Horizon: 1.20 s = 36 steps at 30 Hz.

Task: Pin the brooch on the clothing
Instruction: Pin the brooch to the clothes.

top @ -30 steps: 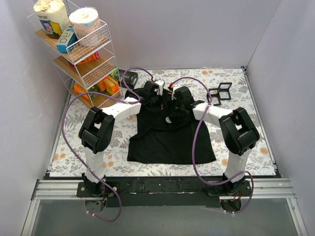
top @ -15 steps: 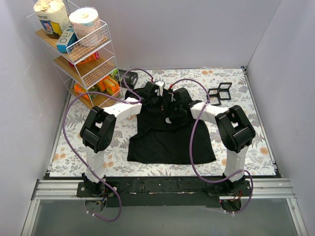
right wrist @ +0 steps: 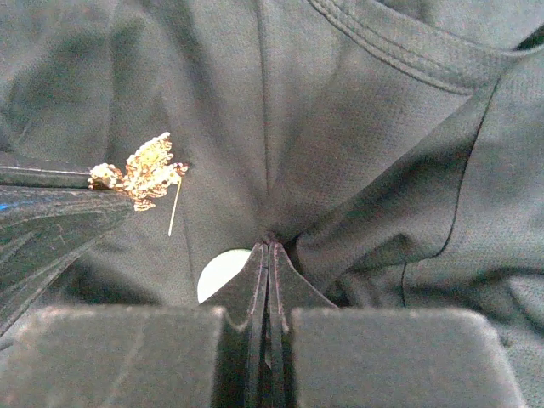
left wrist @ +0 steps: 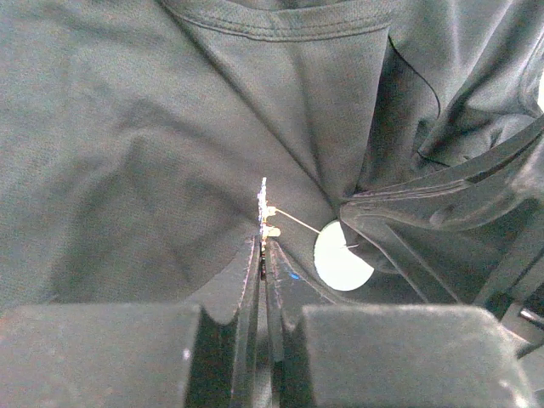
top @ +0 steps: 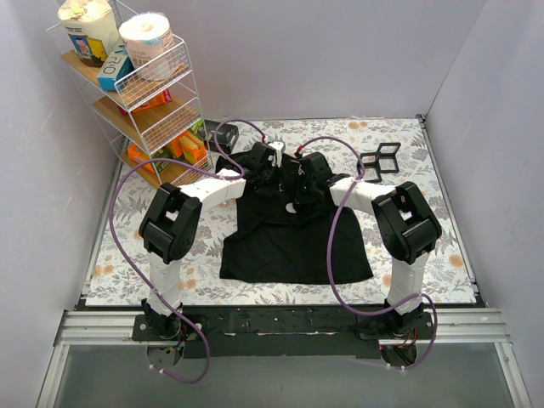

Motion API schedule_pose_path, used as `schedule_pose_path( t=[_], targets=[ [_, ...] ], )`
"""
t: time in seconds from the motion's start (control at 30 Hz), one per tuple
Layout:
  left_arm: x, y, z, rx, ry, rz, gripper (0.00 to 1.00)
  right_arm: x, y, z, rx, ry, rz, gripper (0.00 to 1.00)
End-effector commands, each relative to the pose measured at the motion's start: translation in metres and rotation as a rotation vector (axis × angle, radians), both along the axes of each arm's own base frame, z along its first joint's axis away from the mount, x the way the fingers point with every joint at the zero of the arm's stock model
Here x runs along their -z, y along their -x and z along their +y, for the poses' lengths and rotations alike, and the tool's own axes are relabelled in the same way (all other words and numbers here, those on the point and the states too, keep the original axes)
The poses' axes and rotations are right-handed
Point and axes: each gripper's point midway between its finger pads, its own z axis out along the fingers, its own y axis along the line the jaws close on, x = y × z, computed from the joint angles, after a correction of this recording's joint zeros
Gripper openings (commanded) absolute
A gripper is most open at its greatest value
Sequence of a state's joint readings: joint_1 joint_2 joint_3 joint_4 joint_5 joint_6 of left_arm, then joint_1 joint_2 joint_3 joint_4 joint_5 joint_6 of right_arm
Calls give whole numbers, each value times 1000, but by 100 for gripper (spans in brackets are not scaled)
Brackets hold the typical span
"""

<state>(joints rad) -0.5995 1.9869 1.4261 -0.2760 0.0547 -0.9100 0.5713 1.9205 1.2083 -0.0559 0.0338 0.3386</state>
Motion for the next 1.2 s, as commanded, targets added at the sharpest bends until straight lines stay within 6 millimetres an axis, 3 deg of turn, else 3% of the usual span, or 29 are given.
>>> schedule_pose_path(
  t=[0.0, 0.13, 0.43, 0.67, 1.17],
  targets=[
    [-3, 2, -8, 11, 20, -3, 0, -24, -12, 1, 45, -109, -66, 1],
    [-8, 1, -15, 22, 7, -26, 0, -34, -9, 8, 16, -170, -80, 1],
    [7, 7, -26, 51, -17, 5, 0, -41, -6, 3, 42, -180, -96, 1],
    [12, 9, -29, 57, -33, 10, 0, -41, -3, 4, 36, -193, -98, 1],
    [4, 4, -37, 60, -14, -2, 0, -35, 3, 7, 4, -190, -74, 1]
  ],
)
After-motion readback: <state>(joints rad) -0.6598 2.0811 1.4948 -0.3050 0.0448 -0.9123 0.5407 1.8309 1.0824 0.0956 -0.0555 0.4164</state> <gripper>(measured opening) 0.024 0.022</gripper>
